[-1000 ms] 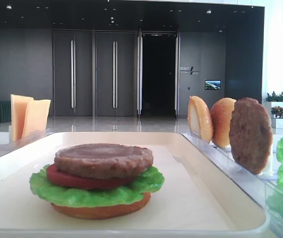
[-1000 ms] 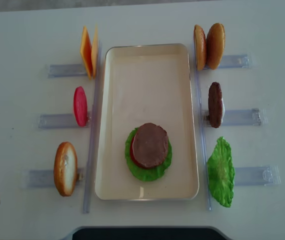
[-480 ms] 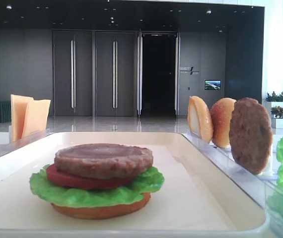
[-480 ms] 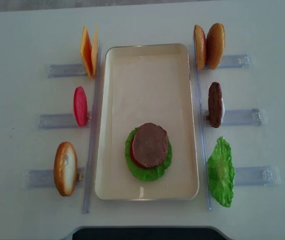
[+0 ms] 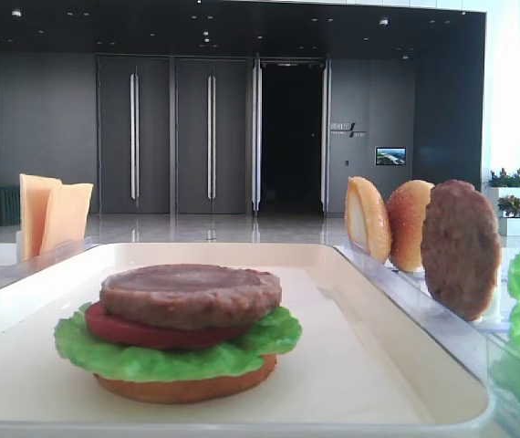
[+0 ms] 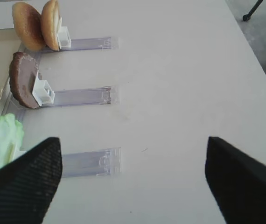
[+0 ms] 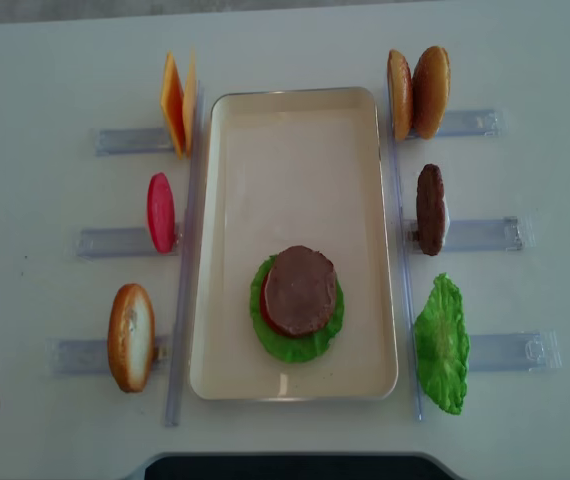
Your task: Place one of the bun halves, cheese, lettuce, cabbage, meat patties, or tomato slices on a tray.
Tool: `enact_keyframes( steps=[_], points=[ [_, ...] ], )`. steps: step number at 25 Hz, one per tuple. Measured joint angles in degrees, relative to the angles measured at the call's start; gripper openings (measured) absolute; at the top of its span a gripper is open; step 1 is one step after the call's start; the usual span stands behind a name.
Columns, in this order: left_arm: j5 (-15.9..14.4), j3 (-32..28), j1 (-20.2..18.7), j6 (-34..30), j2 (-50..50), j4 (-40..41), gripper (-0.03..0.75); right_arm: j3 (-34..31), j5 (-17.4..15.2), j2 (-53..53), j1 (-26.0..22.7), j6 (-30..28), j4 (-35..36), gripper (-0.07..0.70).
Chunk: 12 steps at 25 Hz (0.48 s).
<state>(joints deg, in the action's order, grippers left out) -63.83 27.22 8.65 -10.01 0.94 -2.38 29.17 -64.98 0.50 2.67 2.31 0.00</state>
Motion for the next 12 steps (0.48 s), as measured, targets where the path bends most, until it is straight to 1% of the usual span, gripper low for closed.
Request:
enact_keyframes(
  steps=[12],
  points=[
    [0.0, 0.0, 0.0, 0.0, 0.0, 0.0, 0.576, -0.04, 0.0, 0.0, 0.0, 0.0, 0.0, 0.591]
  ],
)
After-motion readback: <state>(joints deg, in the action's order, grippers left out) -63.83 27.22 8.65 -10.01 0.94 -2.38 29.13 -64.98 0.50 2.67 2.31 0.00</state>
